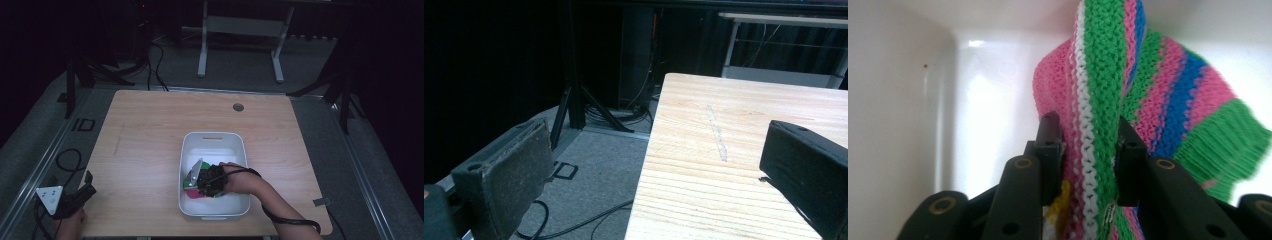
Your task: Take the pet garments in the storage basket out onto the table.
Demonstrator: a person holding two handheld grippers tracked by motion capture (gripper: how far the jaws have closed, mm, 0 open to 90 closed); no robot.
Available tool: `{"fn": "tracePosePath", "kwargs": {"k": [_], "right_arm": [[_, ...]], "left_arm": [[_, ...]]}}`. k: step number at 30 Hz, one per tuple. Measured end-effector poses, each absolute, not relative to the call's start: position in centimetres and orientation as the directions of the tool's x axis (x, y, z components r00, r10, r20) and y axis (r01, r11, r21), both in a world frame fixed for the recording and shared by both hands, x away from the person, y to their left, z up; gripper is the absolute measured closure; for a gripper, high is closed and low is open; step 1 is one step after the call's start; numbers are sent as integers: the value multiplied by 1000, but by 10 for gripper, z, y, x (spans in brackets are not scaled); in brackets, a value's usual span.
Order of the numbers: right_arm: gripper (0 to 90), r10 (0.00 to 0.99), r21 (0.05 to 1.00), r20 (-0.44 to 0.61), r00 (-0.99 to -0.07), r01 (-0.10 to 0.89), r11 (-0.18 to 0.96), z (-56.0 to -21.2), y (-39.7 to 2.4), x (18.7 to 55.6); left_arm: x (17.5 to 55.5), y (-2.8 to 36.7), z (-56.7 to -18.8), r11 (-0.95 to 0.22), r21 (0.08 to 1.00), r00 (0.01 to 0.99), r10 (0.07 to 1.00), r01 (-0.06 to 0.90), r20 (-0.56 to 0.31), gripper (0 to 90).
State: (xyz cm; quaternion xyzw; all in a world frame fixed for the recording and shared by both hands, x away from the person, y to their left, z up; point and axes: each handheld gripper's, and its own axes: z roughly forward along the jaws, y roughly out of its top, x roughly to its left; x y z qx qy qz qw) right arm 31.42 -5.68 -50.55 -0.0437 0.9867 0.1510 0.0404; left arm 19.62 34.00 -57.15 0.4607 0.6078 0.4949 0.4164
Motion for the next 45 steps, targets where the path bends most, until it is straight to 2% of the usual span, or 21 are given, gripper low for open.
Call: {"fn": "tracePosePath", "kwargs": {"k": [15, 29, 37, 45], "right_arm": [[727, -58, 333, -113, -992, -93, 938, -466, -68, 316], [727, -21, 405, -201, -979, -102, 909, -391, -83, 325], [726, -2, 425, -253, -967, -112, 898, -366, -90, 333], [727, 45, 442, -272, -961, -83, 893, -348, -110, 340]], "left_arm": [[196, 340, -572, 81, 986, -229, 972, 148, -46, 12], [196, 339, -572, 80, 986, -231, 972, 148, -44, 12], [196, 340, -572, 81, 986, -229, 972, 148, -46, 12], [197, 339, -572, 81, 985, -232, 972, 149, -44, 12]]}}
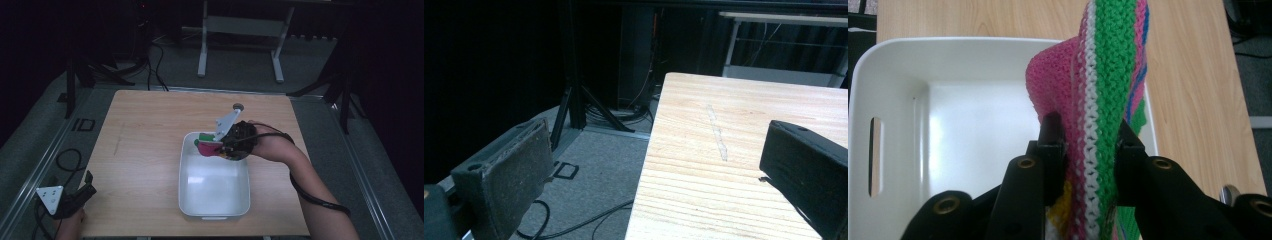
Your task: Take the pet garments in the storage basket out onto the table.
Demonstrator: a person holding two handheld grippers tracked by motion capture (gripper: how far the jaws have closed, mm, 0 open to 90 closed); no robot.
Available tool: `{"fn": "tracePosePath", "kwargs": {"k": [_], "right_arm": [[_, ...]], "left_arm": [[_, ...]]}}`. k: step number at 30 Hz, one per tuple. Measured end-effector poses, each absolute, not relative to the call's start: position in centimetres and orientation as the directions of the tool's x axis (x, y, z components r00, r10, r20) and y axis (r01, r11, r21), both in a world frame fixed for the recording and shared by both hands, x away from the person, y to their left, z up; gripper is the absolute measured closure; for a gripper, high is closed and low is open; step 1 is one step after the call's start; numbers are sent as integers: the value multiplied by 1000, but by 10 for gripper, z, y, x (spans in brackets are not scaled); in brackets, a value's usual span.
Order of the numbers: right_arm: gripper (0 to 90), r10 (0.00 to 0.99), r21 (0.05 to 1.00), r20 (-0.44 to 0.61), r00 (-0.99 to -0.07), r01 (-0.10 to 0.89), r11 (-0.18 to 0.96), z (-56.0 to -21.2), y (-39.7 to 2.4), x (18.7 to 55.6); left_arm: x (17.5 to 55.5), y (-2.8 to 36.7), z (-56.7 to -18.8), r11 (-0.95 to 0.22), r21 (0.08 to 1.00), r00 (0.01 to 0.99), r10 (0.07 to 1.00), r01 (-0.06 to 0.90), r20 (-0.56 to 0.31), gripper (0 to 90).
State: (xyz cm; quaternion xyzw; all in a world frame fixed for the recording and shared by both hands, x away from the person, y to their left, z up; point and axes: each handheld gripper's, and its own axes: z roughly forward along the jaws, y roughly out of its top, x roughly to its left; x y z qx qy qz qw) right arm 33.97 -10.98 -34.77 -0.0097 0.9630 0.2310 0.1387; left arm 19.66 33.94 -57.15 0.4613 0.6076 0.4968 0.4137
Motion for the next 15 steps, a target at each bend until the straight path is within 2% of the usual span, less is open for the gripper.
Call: {"fn": "tracePosePath", "kwargs": {"k": [15], "right_arm": [[726, 166, 460, -300, -939, 10, 888, -328, -168, 351]], "left_arm": [[197, 339, -571, 79, 985, -234, 971, 153, -41, 11]]}}
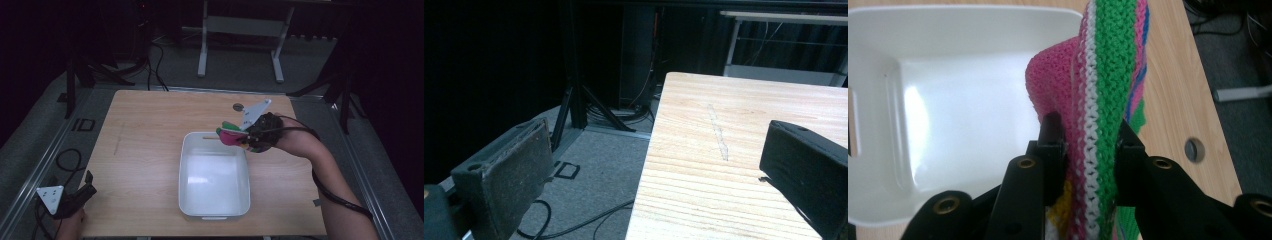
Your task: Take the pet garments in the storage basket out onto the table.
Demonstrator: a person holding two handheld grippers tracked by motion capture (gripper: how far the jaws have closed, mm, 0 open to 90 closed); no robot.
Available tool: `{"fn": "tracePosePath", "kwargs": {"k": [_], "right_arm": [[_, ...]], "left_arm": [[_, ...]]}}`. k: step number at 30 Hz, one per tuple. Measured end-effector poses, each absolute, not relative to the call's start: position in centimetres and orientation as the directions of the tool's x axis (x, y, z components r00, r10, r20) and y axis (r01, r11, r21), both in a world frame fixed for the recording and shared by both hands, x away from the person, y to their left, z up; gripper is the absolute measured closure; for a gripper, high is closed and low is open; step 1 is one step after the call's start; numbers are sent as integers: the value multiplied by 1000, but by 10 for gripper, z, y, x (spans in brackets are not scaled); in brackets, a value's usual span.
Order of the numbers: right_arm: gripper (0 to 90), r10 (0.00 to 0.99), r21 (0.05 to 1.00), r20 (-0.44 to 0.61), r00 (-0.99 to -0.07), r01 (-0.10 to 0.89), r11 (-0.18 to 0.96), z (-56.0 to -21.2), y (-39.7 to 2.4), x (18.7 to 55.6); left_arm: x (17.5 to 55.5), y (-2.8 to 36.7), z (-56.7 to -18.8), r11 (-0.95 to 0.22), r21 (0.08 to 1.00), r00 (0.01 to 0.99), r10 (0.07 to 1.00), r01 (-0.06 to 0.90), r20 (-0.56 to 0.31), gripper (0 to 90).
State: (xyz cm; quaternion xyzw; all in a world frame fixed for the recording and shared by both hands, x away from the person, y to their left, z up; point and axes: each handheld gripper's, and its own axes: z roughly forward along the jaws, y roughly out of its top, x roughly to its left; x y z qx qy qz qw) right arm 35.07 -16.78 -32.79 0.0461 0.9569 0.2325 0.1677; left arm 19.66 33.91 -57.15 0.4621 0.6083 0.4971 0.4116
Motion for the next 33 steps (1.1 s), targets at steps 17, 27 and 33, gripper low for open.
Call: {"fn": "tracePosePath", "kwargs": {"k": [17, 27, 33], "right_arm": [[726, 312, 497, -290, -905, 136, 857, -331, -244, 350], [725, 359, 510, -289, -887, 175, 842, -339, -270, 348], [725, 384, 517, -270, -883, 203, 832, -354, -273, 354]], "left_arm": [[197, 339, -571, 75, 985, -239, 970, 155, -37, 11], [197, 338, -571, 71, 986, -243, 970, 153, -32, 12], [197, 339, -571, 71, 985, -237, 971, 156, -32, 12]]}}
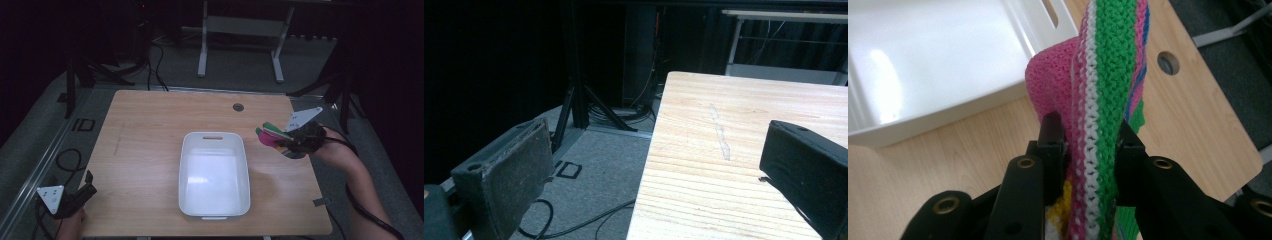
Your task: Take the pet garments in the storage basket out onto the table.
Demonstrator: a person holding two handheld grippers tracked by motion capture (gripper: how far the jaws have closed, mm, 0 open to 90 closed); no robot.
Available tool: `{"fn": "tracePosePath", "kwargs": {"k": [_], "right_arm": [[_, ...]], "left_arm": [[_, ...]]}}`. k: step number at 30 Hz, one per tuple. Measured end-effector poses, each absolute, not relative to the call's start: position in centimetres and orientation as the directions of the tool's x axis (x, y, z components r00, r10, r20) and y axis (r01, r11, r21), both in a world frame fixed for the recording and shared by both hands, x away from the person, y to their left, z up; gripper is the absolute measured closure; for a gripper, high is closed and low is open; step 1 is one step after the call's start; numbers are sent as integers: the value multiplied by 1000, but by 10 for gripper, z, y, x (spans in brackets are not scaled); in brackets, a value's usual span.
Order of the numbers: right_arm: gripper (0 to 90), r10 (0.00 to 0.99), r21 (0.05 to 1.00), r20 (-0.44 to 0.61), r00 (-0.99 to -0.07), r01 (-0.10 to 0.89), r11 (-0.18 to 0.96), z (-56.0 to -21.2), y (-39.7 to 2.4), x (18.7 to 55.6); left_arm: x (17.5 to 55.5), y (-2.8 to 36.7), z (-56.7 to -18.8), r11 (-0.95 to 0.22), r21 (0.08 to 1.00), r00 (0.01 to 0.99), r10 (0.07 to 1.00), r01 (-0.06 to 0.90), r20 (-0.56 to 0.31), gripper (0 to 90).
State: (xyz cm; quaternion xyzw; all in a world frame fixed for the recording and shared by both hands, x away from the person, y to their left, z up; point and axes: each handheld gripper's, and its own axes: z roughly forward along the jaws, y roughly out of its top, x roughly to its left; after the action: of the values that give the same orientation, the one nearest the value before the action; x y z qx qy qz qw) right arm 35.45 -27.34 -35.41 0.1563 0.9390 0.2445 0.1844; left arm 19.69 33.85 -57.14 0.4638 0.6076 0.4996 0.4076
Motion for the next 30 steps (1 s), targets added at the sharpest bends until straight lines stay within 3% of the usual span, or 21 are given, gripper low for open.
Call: {"fn": "tracePosePath", "kwargs": {"k": [18, 30], "right_arm": [[720, 406, 453, -231, -884, 271, 849, -445, -275, 381], [712, 409, 426, -142, -901, 317, 847, -512, -263, 378]], "left_arm": [[198, 338, -571, 68, 985, -235, 971, 158, -29, 12], [197, 338, -571, 66, 985, -232, 972, 158, -28, 12]]}}
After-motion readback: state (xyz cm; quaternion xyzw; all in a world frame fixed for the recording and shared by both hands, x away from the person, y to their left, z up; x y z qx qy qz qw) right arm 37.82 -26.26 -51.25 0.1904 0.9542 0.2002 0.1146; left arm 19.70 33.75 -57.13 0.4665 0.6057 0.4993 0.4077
